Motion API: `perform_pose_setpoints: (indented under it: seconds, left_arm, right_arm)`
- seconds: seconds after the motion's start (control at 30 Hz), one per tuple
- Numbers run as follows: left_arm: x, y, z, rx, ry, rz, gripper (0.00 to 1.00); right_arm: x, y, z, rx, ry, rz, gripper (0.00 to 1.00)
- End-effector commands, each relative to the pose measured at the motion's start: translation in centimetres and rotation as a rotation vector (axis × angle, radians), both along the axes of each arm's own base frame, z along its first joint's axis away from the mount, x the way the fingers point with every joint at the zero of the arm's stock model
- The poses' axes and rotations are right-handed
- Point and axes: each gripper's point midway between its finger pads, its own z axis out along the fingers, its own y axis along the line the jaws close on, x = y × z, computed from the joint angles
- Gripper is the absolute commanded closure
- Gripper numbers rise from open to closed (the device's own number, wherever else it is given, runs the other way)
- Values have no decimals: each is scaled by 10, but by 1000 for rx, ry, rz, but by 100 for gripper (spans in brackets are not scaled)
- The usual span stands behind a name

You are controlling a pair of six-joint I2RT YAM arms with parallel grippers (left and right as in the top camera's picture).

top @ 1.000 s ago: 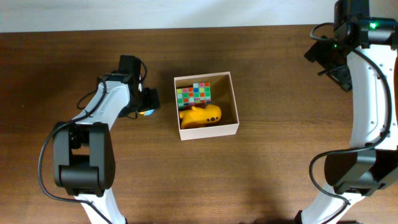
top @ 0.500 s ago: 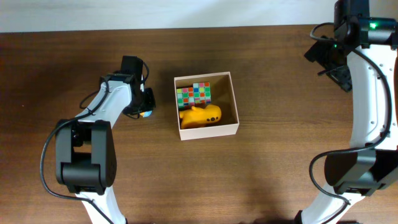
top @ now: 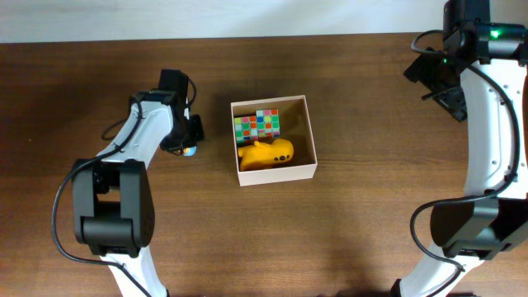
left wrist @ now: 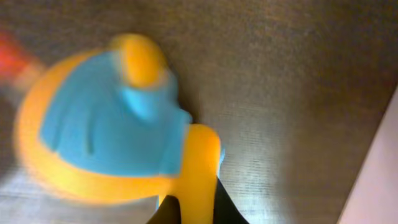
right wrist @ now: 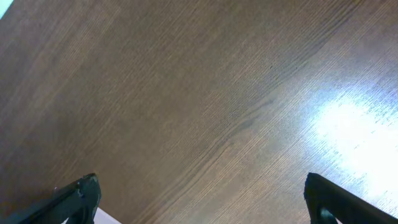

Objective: Pack container
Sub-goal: 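Lower the left gripper and close it on the duck toy, then lift the duck toy and carry it right over the box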

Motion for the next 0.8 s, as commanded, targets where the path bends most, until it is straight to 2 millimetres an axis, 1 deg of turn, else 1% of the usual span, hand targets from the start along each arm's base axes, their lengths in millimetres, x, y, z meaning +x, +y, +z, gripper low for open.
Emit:
perform_pose_setpoints:
  seconds: [0.0,0.13,0.23,0.33,0.43,0.5,0.6,0.67,0.77]
  left_arm:
    - [19,5,28,15,-47,9,92]
    - [28,4,65,15,-70,-6,92]
    - [31,3,93,14,-83,-6,92]
    - [28,0,118,10,-85,-13,92]
    - [22,-8,139,15,-82,-64,92]
    - [16,-17,150,17,-80,-118,93]
    - [6,-41,167,7,-77,-239,93]
    - [-2,-58,175,12,-77,-312,93]
    - [-13,-85,179,18,-76,-429,93]
  right_arm:
    - [0,-3,6,-4,-18,-8,1]
    - [0,-3,6,-3,-19,-8,1]
    - [0,-3,6,-3,-19,-8,1]
    - [0,-3,6,-3,-19,-8,1]
    - [0,-3,6,-3,-19,-8,1]
    - [0,-3,6,-3,-19,-8,1]
    - [0,-3,6,-4,-19,-8,1]
    - [0,-3,6,-3,-18,-8,1]
    - [0,-3,6,-3,-19,-8,1]
